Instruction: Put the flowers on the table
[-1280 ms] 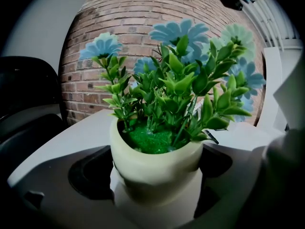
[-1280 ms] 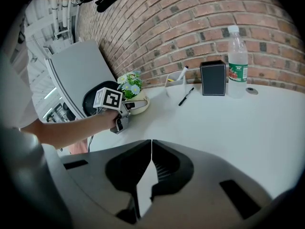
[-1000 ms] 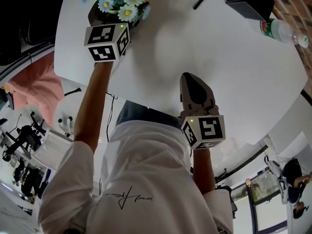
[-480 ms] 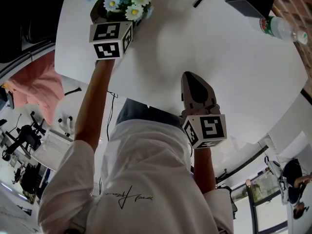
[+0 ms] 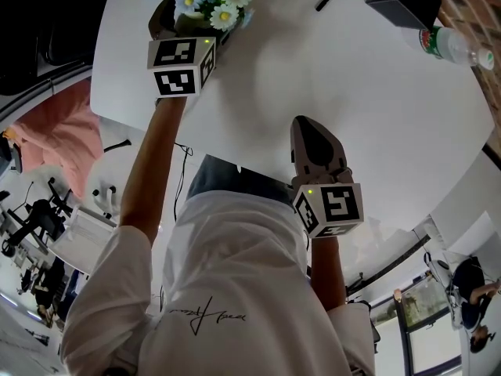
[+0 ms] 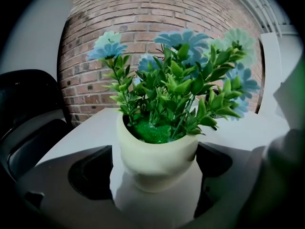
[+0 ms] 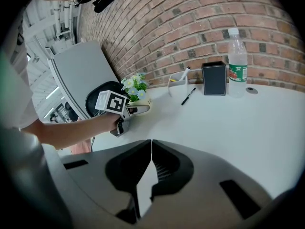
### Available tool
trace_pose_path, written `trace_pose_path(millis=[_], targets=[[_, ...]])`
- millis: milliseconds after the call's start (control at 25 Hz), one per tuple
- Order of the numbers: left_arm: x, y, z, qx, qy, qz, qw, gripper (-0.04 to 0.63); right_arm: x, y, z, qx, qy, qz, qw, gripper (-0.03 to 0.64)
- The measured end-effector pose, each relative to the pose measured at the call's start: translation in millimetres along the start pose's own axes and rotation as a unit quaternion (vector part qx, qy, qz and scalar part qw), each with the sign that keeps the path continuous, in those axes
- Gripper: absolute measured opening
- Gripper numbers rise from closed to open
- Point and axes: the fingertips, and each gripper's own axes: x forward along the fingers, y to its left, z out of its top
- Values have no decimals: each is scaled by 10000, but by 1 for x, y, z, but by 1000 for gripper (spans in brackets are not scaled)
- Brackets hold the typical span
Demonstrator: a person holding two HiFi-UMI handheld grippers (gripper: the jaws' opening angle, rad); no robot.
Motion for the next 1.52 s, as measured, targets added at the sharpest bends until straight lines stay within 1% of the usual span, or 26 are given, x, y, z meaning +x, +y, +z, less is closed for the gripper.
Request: trace_pose_path(millis=[200,360,680,1000,1040,1200,1240,1520], targets=[[-6,-5,-3,-26,49,-98,9999,552,0,6,2,-23,-27,30,10000,25],[-13,-6,-6,-95,87,-92,9999,552,-1,11,1,-72,-35,63,9999,25],[-27,-12,-15,-79,217,-218,9995,551,-3,19,5,-63,-103,54,9999,25],[-44,-12,-18,-205,235,-221,9993,528,-3,34,6,-154,-119,90,9998,25],[-46,-12,-17,-216,227,-242,9992,515,-3,35,6,-165,-121,89,9998,25],[-57,-14,-12,-151,102,-227,9996,375,-7,39,8,-167,-131,70,9997,25],[-59,-14,-11,-138,73,-221,9996,357,-7,40,9,-183,-146,69,9997,25],[-71,-11,-12,-215,82,-355,9991,323,-10,54,14,-307,-175,45,9994,25]])
